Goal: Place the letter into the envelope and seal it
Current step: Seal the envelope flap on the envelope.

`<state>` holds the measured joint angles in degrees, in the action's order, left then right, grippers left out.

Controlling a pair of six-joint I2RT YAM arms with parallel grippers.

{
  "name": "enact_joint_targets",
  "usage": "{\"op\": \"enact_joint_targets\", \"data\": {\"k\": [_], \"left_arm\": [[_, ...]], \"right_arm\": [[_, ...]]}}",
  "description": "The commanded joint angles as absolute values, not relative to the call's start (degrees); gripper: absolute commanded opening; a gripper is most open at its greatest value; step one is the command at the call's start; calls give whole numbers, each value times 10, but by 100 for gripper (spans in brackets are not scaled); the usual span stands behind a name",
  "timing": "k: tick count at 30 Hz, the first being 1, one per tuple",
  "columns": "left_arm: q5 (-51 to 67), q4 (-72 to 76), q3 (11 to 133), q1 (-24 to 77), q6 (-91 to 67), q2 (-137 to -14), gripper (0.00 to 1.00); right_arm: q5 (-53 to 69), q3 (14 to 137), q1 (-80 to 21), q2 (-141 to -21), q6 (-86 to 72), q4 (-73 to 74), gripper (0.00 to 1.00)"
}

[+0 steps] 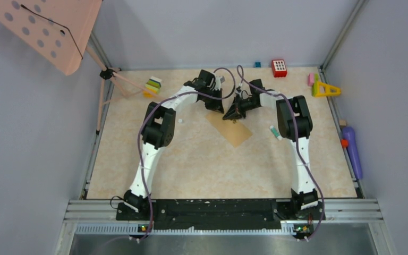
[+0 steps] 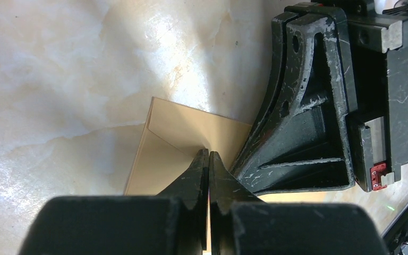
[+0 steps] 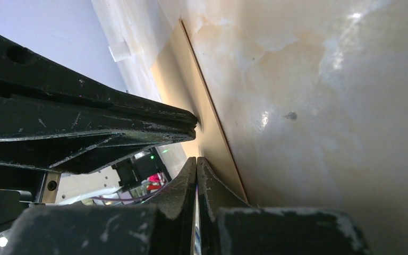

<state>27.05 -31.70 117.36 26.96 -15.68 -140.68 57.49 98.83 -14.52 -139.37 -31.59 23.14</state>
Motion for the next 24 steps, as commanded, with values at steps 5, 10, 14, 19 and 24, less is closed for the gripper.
{"op": "enact_joint_targets", "data": {"k": [5, 10, 14, 19, 24], "left_arm": [[231, -354, 1174, 280, -134, -1428, 0], [224, -356, 1178, 280, -131, -1426, 0], [222, -357, 1182, 280, -131, -1427, 0], [218, -358, 1182, 280, -130, -1425, 0], [214, -358, 1179, 280, -126, -1423, 0]], "right_arm": [[505, 956, -141, -1396, -291, 250, 0], [513, 930, -123, -1371, -225, 321, 0], [511, 905, -112, -1353, -181, 361, 0], [508, 878, -99, -1335, -157, 374, 0], [509, 859, -84, -1325, -149, 378, 0]]}}
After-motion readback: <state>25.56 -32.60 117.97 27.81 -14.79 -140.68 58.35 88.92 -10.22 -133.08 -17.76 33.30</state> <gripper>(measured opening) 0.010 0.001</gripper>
